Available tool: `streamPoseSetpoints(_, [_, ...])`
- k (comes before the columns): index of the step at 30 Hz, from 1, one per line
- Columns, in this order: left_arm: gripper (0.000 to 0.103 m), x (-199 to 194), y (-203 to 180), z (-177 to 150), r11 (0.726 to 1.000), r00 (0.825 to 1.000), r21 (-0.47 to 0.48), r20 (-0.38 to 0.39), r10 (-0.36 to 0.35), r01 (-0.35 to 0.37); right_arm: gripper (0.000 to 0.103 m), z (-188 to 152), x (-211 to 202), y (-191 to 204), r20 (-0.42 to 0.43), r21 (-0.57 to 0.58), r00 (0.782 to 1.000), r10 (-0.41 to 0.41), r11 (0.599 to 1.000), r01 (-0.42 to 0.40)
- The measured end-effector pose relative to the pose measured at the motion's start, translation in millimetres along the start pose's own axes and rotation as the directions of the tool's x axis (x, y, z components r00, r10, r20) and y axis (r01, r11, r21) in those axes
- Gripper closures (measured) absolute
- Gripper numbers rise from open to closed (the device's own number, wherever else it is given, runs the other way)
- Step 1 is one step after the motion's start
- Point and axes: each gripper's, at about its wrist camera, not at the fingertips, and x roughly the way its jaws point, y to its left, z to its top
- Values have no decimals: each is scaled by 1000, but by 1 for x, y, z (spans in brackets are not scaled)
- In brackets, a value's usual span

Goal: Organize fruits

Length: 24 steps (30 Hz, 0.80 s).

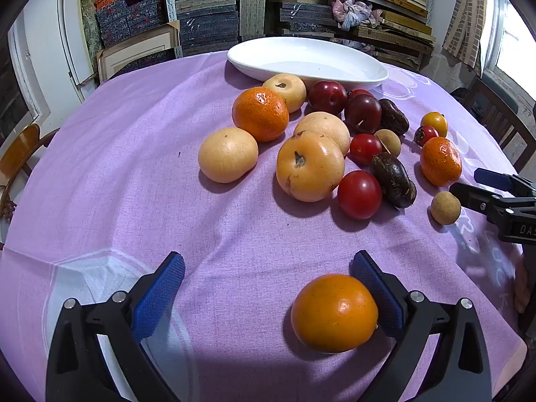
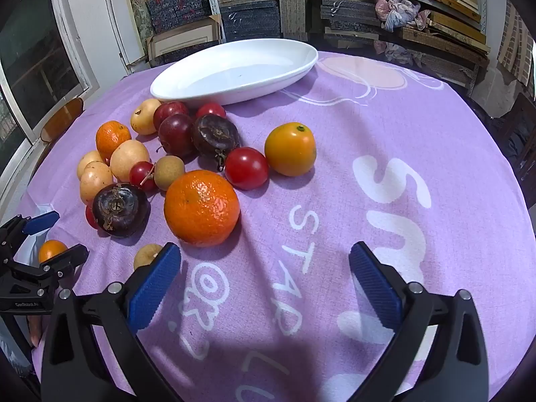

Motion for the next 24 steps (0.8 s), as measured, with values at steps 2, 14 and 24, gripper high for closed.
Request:
streamPoseSetpoints(2, [3, 0, 0, 0, 1000, 1000, 0, 0, 0, 0, 4, 0, 0, 0, -1, -1, 1000, -2, 1000, 2])
streamPoseSetpoints(14, [3, 0, 0, 0, 1000, 1000, 0, 0, 0, 0, 4, 0, 1, 1, -2, -3, 1000, -5, 1000, 5])
streamPoseSetpoints(24, [3, 0, 0, 0, 1000, 1000, 0, 0, 0, 0, 4, 0, 1, 1, -4, -6, 1000, -8, 1000, 8])
